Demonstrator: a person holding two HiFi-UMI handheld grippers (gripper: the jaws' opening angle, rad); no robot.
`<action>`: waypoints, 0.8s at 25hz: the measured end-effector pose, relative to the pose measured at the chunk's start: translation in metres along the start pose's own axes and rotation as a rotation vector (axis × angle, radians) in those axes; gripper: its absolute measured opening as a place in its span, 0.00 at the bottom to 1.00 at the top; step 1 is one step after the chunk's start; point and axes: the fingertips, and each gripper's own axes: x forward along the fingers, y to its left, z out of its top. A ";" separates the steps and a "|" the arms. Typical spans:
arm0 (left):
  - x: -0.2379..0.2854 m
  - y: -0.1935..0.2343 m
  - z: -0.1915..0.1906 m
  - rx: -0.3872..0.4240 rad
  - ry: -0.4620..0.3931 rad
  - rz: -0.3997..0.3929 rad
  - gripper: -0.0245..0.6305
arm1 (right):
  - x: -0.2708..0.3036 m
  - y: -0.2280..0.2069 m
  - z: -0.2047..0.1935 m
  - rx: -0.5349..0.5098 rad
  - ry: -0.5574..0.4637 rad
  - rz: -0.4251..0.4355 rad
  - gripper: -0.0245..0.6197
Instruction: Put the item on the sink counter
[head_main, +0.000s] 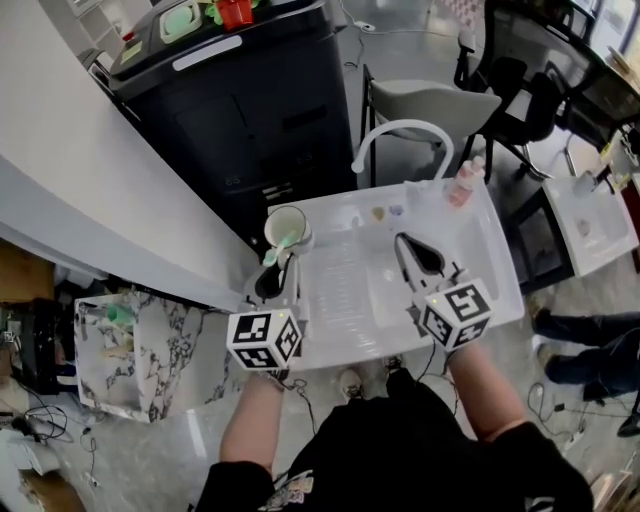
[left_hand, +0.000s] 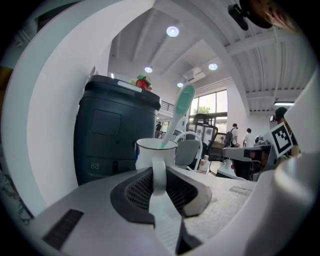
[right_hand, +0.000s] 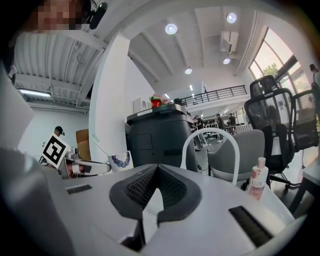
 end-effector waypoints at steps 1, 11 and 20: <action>0.005 0.000 -0.002 0.002 0.001 0.005 0.13 | 0.003 -0.003 -0.001 0.002 0.001 0.003 0.04; 0.057 -0.003 -0.027 -0.003 0.009 0.039 0.13 | 0.027 -0.035 -0.014 0.020 0.018 0.014 0.03; 0.099 0.003 -0.060 -0.012 0.014 0.077 0.13 | 0.048 -0.058 -0.034 0.052 0.049 0.024 0.03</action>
